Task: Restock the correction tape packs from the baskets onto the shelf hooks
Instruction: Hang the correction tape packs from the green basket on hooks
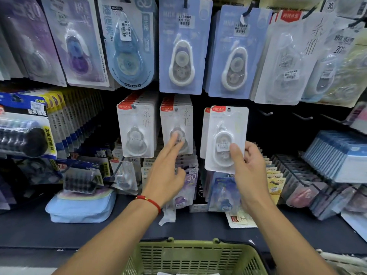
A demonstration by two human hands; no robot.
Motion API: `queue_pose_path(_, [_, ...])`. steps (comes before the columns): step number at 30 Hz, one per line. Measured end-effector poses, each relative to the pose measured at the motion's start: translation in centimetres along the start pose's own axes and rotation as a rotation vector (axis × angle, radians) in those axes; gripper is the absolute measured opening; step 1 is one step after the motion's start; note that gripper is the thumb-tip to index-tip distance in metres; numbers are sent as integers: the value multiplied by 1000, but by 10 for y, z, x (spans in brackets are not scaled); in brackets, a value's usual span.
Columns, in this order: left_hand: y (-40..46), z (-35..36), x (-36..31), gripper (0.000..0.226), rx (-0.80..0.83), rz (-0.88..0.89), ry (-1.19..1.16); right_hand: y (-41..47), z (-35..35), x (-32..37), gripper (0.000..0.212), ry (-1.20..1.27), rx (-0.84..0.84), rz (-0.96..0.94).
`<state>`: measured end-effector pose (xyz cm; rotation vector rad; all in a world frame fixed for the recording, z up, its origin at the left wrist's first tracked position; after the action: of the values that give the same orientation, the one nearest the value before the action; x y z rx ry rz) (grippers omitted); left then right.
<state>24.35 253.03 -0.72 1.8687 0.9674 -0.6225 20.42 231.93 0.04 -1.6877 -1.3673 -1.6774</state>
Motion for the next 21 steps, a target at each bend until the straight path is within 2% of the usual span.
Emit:
queue_pose_path(6, [-11,-6,-9,61,-58,-21,-35,5,2,7,30,49,51,-9])
queue_pose_path(8, [-16,-6,-17,60,-44,-54,-167,4,1,12,39,83,19,-11])
queue_pose_path(11, [-22,3,-33,59,56,-163,-512,1,3,19,47,82,-22,-31])
queue_pose_path(16, [-20,11,-45,59,36,-238,-792,-1,3,30,33,51,-92,-37])
queue_pose_path(21, [-20,16,-45,63,39,-256,-860,-3,2,34,29,50,-148,-14])
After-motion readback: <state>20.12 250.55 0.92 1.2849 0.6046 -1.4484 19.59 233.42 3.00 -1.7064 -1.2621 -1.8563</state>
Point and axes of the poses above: each hand's wrist, its own y-axis towards the middle knuckle, its own z-axis out of the palm, x = y × z, the point moved 5 cm from there along y, towards the middle knuckle, and after that the axes turned 14 degrees about -y, right-handed, at the moved point
